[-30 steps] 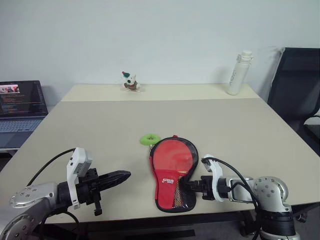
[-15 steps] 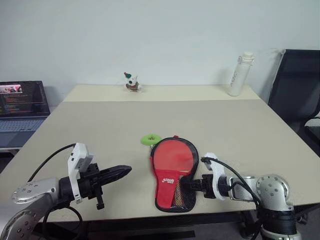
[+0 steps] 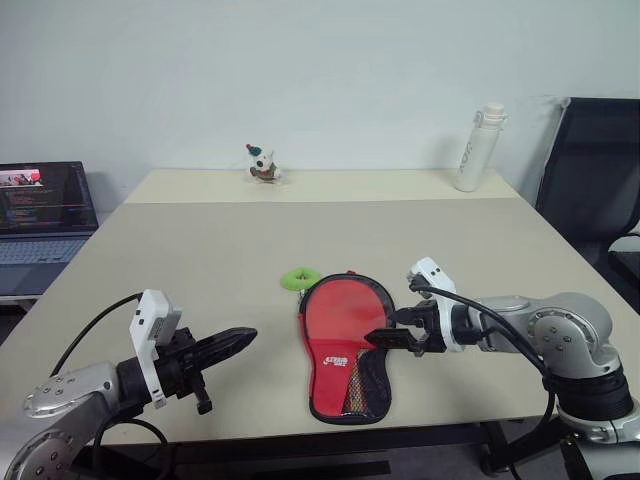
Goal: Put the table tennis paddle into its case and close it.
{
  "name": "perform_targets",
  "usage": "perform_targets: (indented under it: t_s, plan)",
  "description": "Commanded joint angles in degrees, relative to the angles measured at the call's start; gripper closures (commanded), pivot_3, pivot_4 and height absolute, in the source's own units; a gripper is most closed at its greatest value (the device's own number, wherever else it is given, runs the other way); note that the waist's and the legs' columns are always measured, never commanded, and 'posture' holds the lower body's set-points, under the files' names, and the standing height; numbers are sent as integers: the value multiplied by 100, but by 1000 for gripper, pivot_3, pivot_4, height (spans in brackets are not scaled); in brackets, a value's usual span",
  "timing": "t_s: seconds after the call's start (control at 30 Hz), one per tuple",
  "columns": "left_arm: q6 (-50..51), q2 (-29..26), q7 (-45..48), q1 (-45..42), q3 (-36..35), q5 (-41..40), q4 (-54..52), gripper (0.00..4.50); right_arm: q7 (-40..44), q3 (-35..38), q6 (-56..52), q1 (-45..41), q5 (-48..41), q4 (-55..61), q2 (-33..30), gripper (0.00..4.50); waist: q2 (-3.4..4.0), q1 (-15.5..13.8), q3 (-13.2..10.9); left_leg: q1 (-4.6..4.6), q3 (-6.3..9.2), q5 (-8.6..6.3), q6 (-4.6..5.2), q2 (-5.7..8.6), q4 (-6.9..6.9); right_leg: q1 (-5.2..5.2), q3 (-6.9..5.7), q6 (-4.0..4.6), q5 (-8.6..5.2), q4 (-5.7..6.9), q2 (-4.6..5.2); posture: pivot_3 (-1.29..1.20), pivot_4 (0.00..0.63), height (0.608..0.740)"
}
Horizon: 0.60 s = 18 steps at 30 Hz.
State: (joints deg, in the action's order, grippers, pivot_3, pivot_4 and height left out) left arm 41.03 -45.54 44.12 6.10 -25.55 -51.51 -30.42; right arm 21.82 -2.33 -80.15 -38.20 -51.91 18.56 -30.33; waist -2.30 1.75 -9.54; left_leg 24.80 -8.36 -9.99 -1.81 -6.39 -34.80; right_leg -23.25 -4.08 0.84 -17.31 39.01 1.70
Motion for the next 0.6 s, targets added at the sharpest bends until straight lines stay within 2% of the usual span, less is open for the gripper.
perform_targets:
  t_s: [0.03,0.17,0.33,0.6]
  plan:
    - [-121,126,-372,-207,-250,-34,-84,4500,386,-154,684,-268,315,-202,129,24,0,7,0,0,-1,0,0,0,0,0,1,0,0,1,0,0,150,740]
    - [-176,349,-1010,-615,-228,195,191,4500,745,-471,1264,-288,713,-449,265,24,-1,-11,0,0,1,0,0,-1,-3,1,-1,0,0,3,-1,0,150,740]
    - [-408,509,-1585,-1093,28,915,622,4500,1646,-985,2325,-381,1235,-769,424,24,-1,-17,0,0,-1,0,0,1,-4,1,0,4,3,2,-1,0,150,740]
    - [-536,711,-2024,-1540,364,1639,1172,4500,2153,-1397,3387,-323,2092,-1460,686,24,-3,-19,0,0,-3,1,-1,-1,-6,1,-2,27,16,4,-1,0,150,740]
